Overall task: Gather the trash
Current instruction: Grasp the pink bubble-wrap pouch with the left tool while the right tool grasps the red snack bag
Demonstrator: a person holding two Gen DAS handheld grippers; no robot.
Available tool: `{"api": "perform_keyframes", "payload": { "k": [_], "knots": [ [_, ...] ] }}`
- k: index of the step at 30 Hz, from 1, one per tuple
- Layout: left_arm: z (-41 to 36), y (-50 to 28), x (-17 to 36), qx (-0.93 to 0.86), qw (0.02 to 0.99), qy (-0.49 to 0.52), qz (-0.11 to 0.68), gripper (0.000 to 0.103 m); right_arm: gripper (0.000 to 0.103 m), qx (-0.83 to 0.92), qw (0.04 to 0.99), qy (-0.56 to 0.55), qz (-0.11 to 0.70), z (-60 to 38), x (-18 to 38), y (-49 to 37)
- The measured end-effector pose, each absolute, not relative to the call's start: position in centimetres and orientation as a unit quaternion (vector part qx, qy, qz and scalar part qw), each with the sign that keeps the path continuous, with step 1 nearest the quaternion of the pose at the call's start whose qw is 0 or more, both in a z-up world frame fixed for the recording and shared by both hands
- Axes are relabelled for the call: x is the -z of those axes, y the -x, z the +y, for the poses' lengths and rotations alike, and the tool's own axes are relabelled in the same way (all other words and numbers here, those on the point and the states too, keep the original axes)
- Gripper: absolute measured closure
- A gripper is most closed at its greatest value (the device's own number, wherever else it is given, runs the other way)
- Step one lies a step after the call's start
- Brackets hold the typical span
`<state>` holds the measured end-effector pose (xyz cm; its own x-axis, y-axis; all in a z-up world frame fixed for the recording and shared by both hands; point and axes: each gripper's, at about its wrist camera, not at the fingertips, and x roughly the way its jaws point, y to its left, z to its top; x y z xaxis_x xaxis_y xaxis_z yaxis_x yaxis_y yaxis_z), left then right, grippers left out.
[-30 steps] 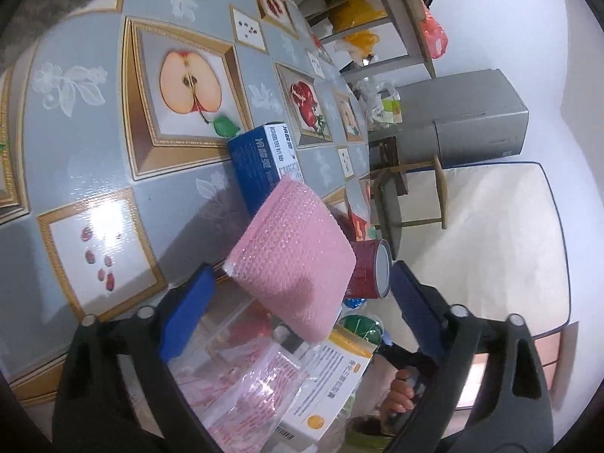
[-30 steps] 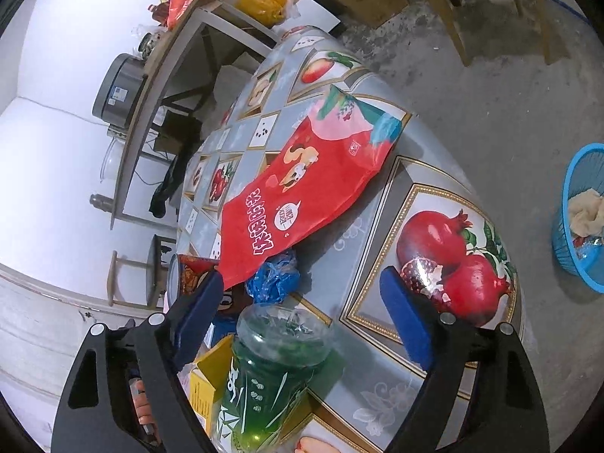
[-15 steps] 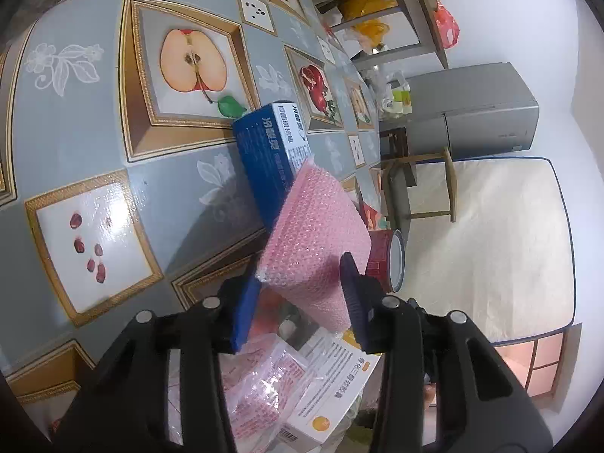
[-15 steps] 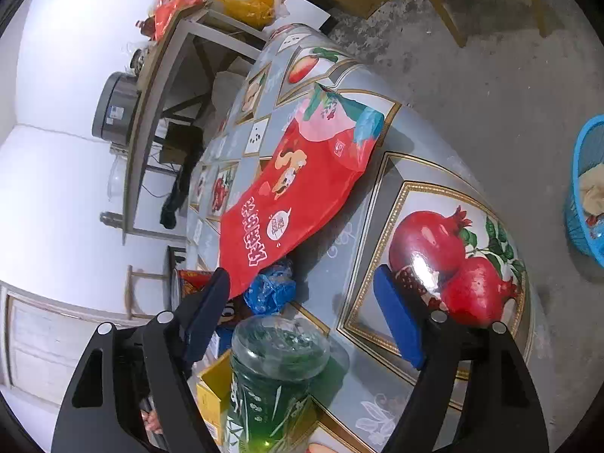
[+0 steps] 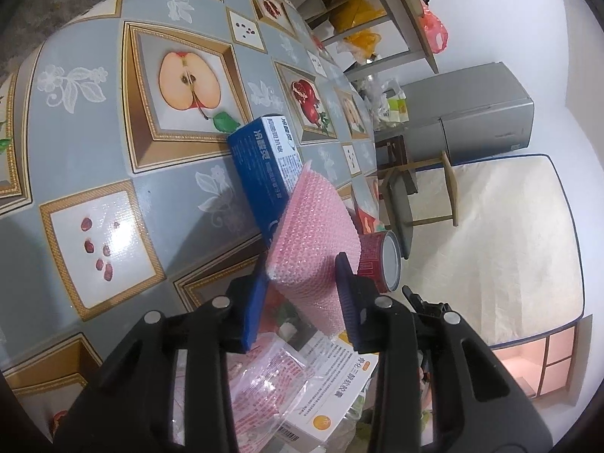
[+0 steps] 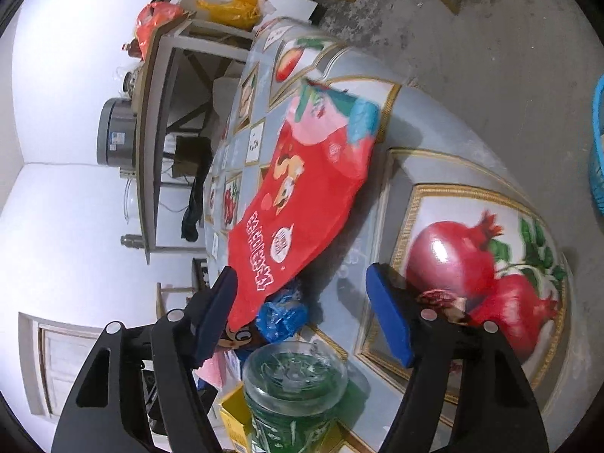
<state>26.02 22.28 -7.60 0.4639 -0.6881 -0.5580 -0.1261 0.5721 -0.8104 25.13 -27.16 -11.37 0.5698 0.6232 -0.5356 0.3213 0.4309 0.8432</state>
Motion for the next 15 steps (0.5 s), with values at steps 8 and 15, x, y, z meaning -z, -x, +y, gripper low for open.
{"api": "perform_keyframes", "payload": {
  "k": [8,15],
  "knots": [
    [22.3,-25.8,7.5,0.186,0.748,0.419,0.48,0.07,0.044,-0.113,0.703,-0.522,0.469,-25.2,11.6,-27.2],
    [22.5,-25.6,7.3,0.185,0.751,0.417,0.478,0.07,0.058,-0.103,0.687,-0.543,0.471,-24.8,12.8,-28.0]
  ]
}}
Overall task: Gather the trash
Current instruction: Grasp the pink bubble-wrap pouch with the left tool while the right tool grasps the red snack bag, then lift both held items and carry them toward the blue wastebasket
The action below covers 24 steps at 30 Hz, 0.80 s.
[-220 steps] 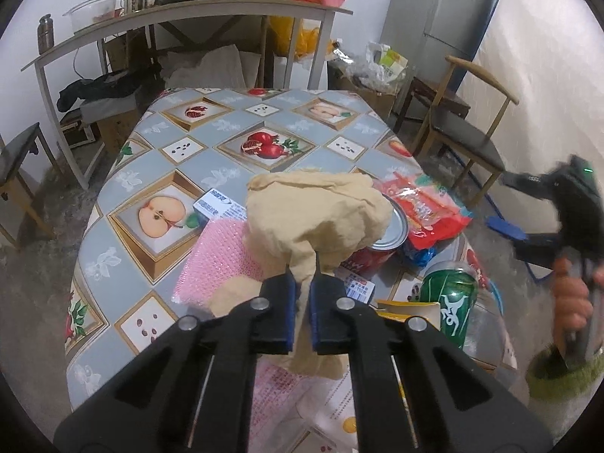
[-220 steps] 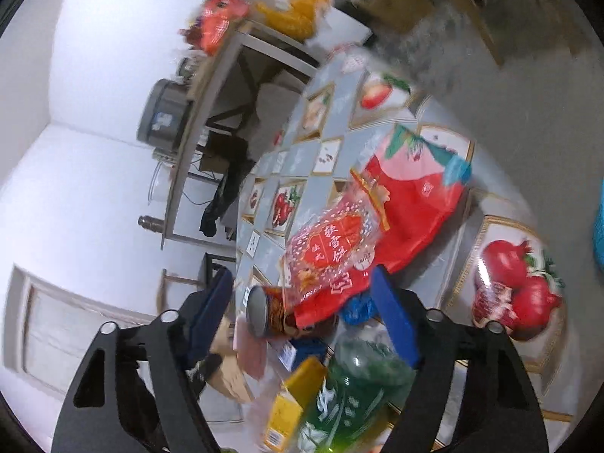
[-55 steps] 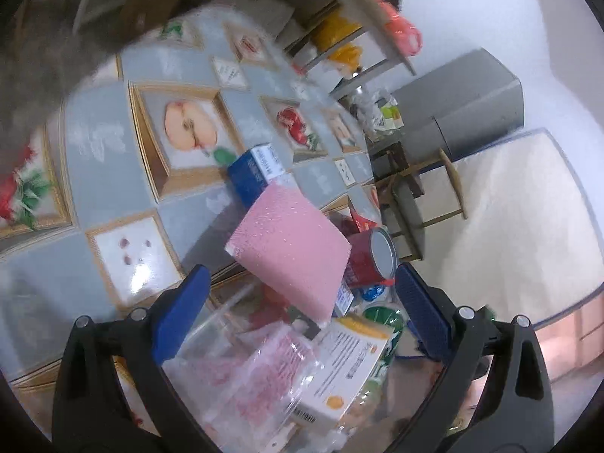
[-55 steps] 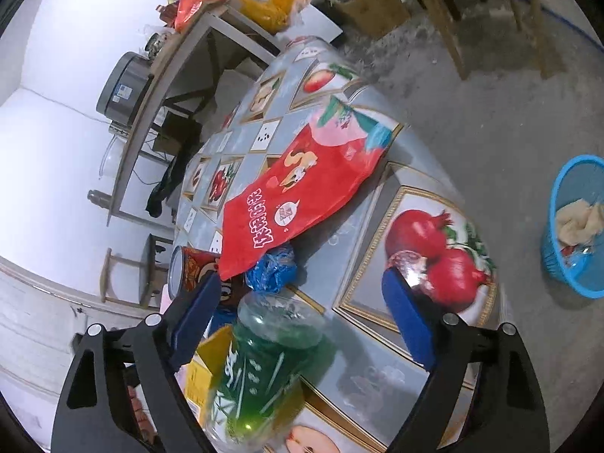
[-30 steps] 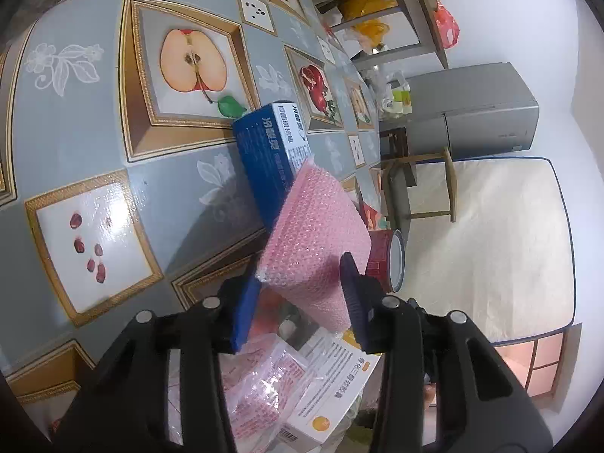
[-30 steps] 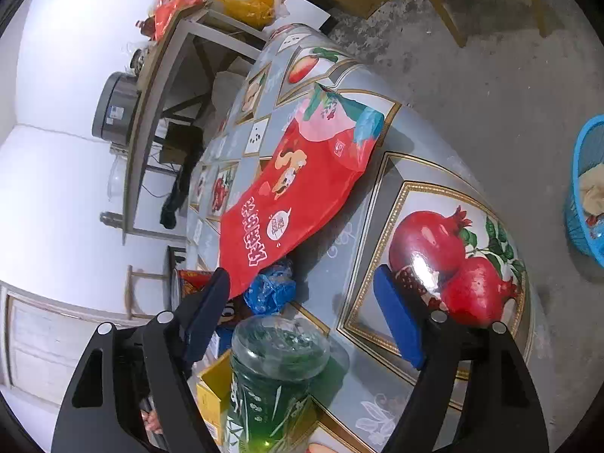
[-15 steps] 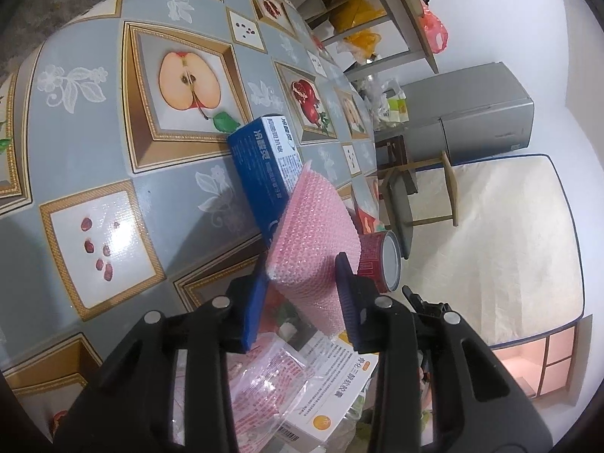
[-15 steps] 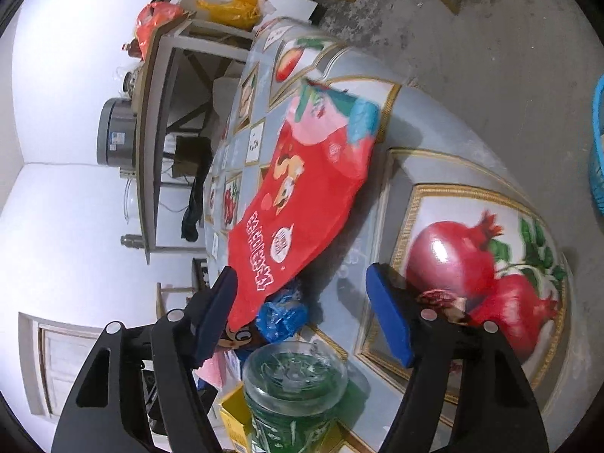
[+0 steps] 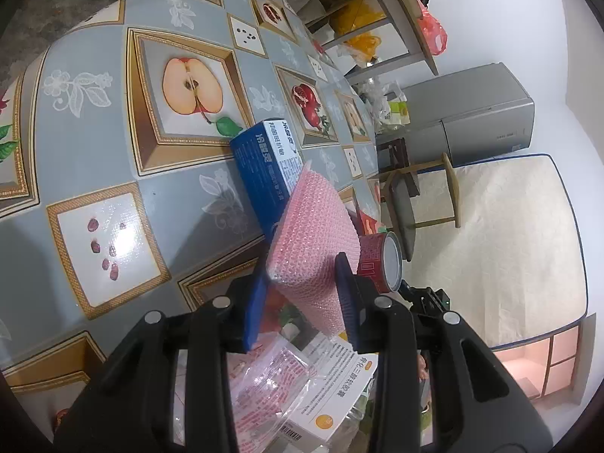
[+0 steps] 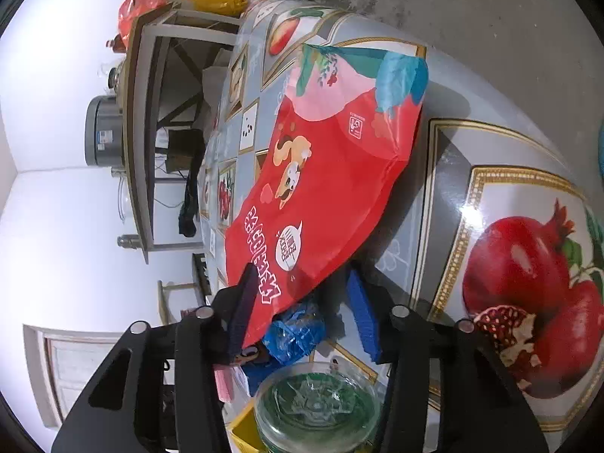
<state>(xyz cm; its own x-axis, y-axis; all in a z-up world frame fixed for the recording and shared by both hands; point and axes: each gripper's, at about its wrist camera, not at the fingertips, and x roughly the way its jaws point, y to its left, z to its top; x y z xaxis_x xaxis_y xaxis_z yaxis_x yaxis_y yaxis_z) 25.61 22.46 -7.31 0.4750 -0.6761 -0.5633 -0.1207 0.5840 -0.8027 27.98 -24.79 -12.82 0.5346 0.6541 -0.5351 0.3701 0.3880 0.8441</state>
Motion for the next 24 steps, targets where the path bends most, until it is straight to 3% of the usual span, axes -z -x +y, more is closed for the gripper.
{"api": "perform_keyframes", "payload": {
  "k": [7,12,24],
  "knots": [
    [22.5,-25.6,7.3,0.185,0.751,0.417,0.478,0.07,0.072,-0.089,0.671,-0.574,0.46,-25.5,13.8,-27.8],
    [22.5,-25.6,7.3,0.185,0.751,0.417,0.477,0.07,0.092,-0.087,0.663,-0.588,0.454,-26.1,14.5,-27.3],
    [22.5,-25.3,6.6,0.191,0.753,0.425,0.464,0.071,0.099,-0.119,0.666,-0.608,0.415,-27.2,13.7,-26.0]
  ]
}}
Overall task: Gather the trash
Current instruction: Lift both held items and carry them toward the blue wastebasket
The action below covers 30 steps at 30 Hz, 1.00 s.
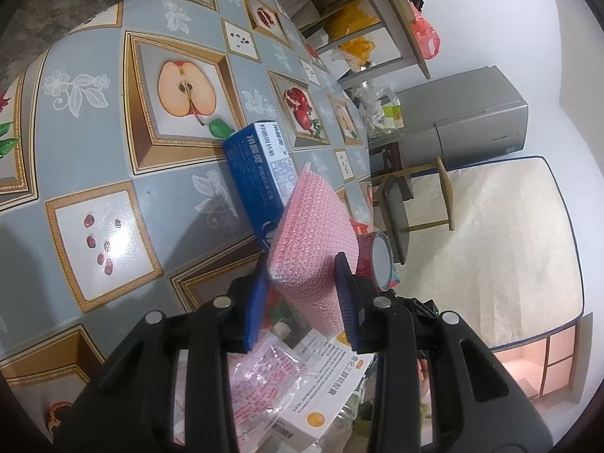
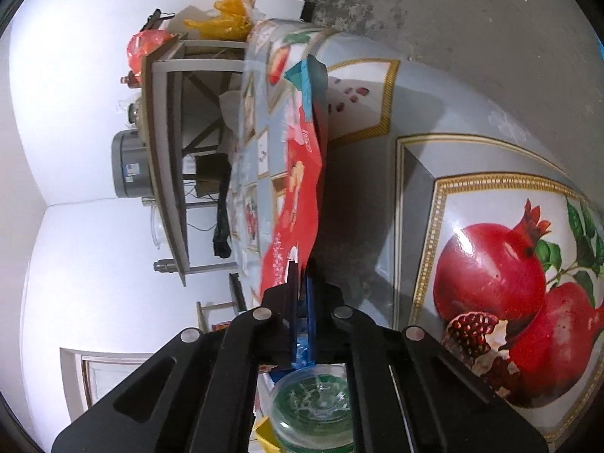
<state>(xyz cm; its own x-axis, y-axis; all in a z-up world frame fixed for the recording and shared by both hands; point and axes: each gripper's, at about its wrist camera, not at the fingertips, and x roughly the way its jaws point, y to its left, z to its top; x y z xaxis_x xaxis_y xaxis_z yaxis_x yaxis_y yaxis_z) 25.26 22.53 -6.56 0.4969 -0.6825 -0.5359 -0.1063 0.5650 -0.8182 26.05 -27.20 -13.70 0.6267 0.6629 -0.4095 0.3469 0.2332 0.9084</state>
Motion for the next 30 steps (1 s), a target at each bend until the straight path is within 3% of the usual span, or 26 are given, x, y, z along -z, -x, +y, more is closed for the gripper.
{"api": "perform_keyframes", "payload": {
  "k": [30],
  "knots": [
    [22.2,-23.6,2.6,0.244,0.759,0.443,0.41,0.071,0.1,-0.167,0.688,-0.602,0.369,-29.1,9.1,-23.0]
  ]
}}
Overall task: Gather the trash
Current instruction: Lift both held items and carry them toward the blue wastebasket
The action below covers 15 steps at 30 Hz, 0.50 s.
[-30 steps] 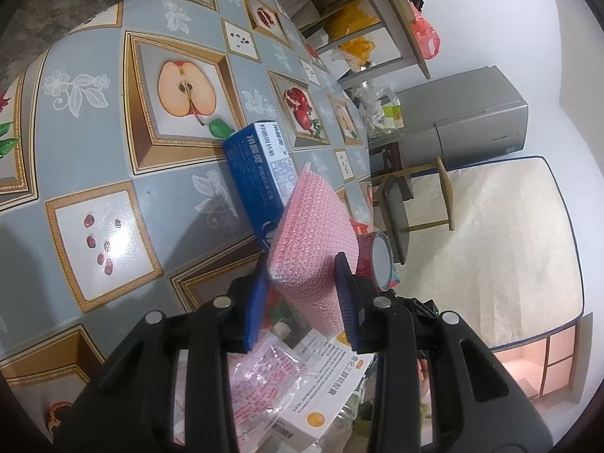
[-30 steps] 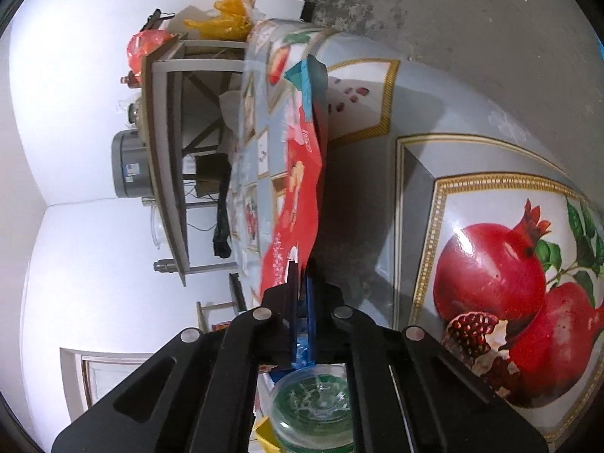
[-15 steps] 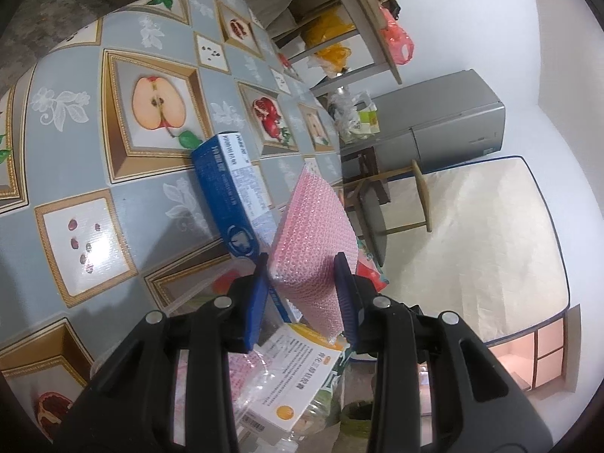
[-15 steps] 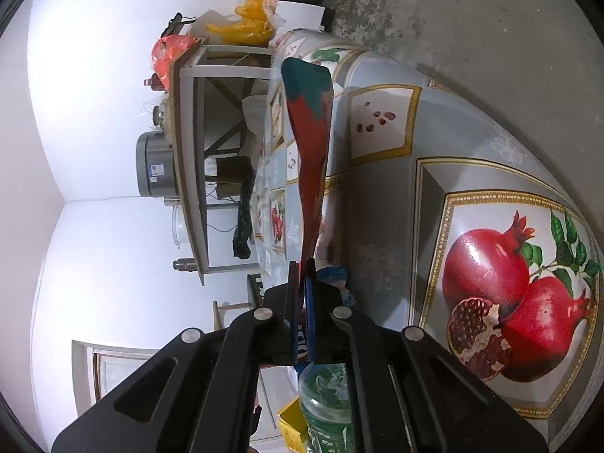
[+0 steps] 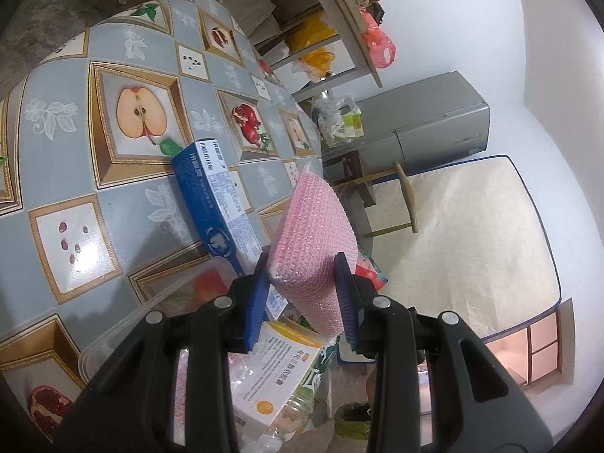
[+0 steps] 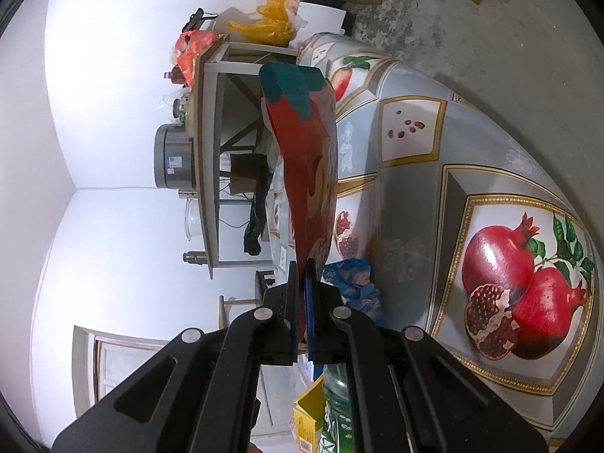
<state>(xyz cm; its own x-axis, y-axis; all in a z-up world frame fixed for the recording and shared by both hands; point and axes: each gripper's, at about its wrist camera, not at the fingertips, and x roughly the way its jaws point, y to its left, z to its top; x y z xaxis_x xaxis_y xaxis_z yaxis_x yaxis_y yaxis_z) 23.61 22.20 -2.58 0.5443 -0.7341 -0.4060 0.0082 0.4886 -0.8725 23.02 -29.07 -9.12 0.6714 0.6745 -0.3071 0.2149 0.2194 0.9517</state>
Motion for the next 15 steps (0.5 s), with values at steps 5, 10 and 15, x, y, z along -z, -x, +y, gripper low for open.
{"api": "perform_keyframes", "payload": {
  "k": [5,10,15],
  "knots": [
    [22.2,-23.3,2.0,0.252,0.76,0.444,0.402,0.071,0.1,-0.176,0.693,-0.597,0.363,-28.9,8.2,-22.6],
    [22.2,-23.1,1.5,0.262,0.759,0.448,0.392,0.071,0.1,-0.183,0.695,-0.597,0.356,-29.1,7.5,-22.2],
    [22.0,-22.6,0.8,0.269,0.761,0.448,0.385,0.071,0.1,-0.188,0.699,-0.597,0.347,-29.4,6.9,-21.5]
  ]
}}
